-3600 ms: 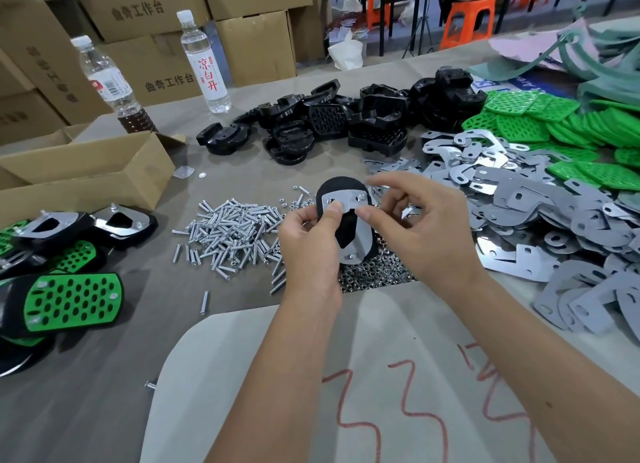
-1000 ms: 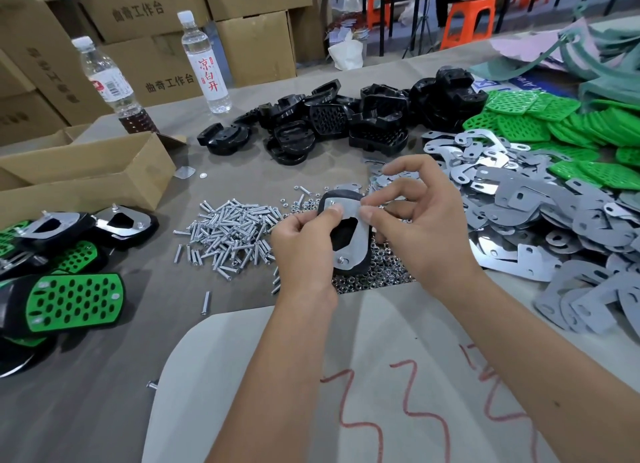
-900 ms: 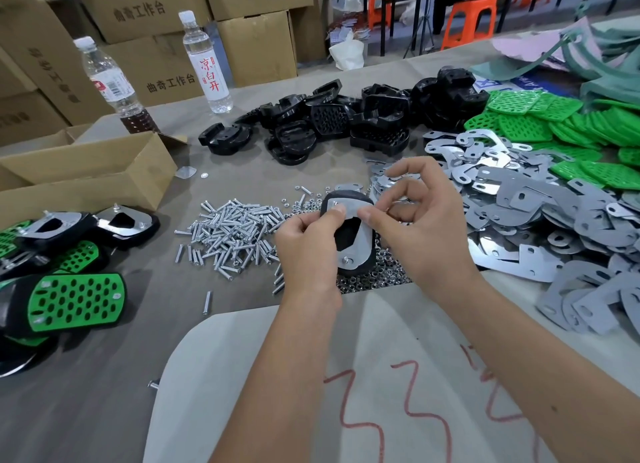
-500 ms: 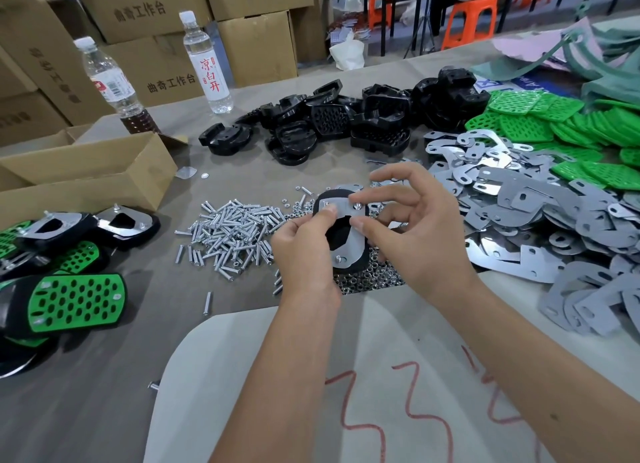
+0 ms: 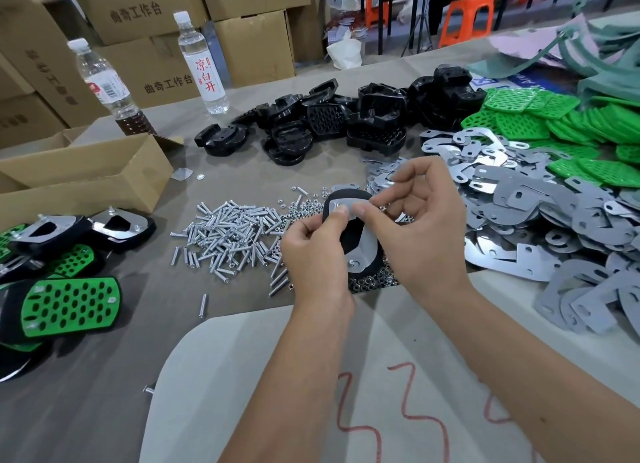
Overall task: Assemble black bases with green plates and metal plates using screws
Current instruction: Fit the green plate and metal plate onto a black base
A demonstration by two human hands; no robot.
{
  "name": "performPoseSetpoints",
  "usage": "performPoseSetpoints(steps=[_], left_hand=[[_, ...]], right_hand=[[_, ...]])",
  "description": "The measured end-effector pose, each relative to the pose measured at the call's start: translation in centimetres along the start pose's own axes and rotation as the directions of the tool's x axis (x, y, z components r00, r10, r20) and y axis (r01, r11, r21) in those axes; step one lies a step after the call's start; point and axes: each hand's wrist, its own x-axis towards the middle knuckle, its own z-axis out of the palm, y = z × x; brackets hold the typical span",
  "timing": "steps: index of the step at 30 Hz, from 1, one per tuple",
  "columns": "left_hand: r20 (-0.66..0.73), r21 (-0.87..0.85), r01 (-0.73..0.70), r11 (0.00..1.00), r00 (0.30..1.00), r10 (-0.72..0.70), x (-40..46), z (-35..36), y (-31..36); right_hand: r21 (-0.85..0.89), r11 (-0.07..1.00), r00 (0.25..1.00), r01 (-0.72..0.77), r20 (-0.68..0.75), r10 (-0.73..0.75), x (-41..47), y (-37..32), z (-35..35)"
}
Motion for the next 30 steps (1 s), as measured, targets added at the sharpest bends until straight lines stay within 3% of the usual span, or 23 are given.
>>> performPoseSetpoints(steps=[5, 10, 18, 20, 24, 27, 30], left_hand=[[-0.004, -0.084, 0.046, 0.995, 0.999, -0.046, 0.3, -0.3, 0.7], [-0.016, -0.020, 0.001, 1.000, 1.000, -0.002, 0.1, -0.2, 0.4], [0.038, 0.078, -0.108, 0.991, 0.994, 0.105, -0.4, 0.2, 0.2], [0.032, 0.071, -0.100, 0.992, 0.995, 0.098, -0.3, 0.1, 0.2], [-0.002, 0.036, -0.069, 0.997, 0.998, 0.069, 0.6, -0.5, 0.3], [0.011, 0.055, -0.058, 0.997, 0.998, 0.058, 0.8, -0.6, 0.3], [0.038, 0.088, -0.079, 0.993, 0.996, 0.076, 0.7, -0.6, 0.2]], right_hand=[[0.055, 0.998, 0.982, 0.000, 0.190, -0.011, 0.0, -0.1, 0.0], [0.112, 0.990, 0.993, -0.081, 0.097, 0.070, -0.2, -0.2, 0.2], [0.021, 0.999, 0.997, -0.041, -0.062, 0.042, 0.0, 0.3, 0.0], [0.024, 0.999, 0.999, -0.027, -0.023, 0.027, 0.2, 0.4, -0.2], [0.097, 0.995, 0.982, -0.020, 0.190, 0.002, 0.6, 0.5, -0.6], [0.074, 0.996, 0.986, -0.044, 0.167, 0.031, 0.6, 0.8, -0.5], [-0.059, 0.997, 0.994, 0.041, 0.103, -0.034, 0.6, 1.2, -0.6]])
